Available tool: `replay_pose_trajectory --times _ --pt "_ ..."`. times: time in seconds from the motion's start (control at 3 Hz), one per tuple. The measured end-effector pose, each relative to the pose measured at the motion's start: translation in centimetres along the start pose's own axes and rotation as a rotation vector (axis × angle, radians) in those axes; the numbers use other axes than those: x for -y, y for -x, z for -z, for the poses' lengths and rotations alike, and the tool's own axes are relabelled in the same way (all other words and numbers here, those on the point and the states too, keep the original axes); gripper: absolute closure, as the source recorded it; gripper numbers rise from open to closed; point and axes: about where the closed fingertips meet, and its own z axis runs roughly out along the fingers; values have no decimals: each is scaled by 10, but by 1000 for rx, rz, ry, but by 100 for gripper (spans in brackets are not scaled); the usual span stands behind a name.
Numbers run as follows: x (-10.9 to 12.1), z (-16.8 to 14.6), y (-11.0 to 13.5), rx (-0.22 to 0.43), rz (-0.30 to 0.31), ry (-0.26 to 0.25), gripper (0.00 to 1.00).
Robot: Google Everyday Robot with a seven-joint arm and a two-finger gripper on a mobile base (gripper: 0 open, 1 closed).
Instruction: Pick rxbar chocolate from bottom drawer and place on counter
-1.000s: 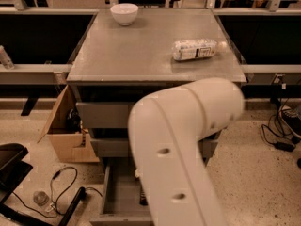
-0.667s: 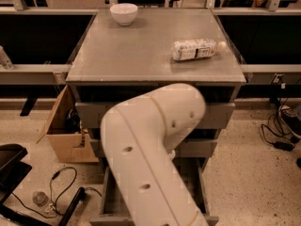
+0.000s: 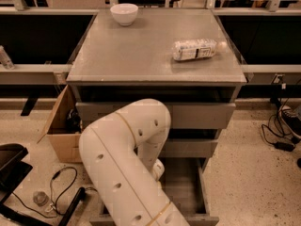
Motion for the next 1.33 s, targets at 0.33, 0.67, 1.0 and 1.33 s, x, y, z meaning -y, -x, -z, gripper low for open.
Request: replay_pose_trajectory --times 0.33,0.67,1.0,1.33 --pt "-11 -38 6 -17 -21 -34 0" --pt "-9 -68 17 -29 -27 -77 0" --pt "6 -86 25 -30 -76 -102 0" --pt "26 -97 26 -33 -127 -122 0"
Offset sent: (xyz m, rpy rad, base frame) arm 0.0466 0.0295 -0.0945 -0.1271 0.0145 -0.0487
